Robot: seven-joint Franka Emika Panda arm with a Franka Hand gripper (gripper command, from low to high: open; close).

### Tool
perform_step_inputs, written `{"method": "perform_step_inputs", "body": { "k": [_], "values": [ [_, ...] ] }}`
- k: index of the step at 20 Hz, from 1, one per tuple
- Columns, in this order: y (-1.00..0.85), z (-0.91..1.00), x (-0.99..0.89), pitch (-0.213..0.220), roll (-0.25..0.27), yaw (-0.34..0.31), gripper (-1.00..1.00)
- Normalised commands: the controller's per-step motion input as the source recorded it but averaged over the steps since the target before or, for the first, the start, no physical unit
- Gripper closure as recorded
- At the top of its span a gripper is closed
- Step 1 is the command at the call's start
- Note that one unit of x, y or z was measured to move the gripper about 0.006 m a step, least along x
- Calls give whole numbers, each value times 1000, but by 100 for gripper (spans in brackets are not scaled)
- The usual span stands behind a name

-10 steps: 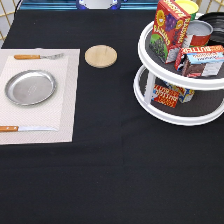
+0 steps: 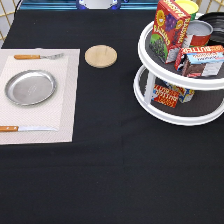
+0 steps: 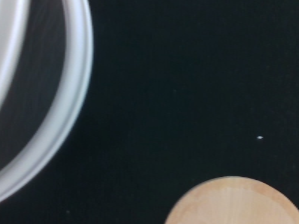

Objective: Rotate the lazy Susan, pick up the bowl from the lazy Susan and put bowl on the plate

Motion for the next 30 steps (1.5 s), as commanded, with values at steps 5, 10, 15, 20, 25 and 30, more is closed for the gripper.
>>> {"method": "perform_step_inputs", "body": {
  "k": [5,10,15,20,25,30],
  "values": [
    [402,178,415,96,123,-74,-100],
    [414,135,331,4,151,-53,-100],
    [376,100,278,-3,174,-35,-100],
    [335,11,264,-32,177,-2,-100],
    [187,-53,259,-68,180,0,-100],
    [67,-166,191,-66,178,0,-100]
  ]
}}
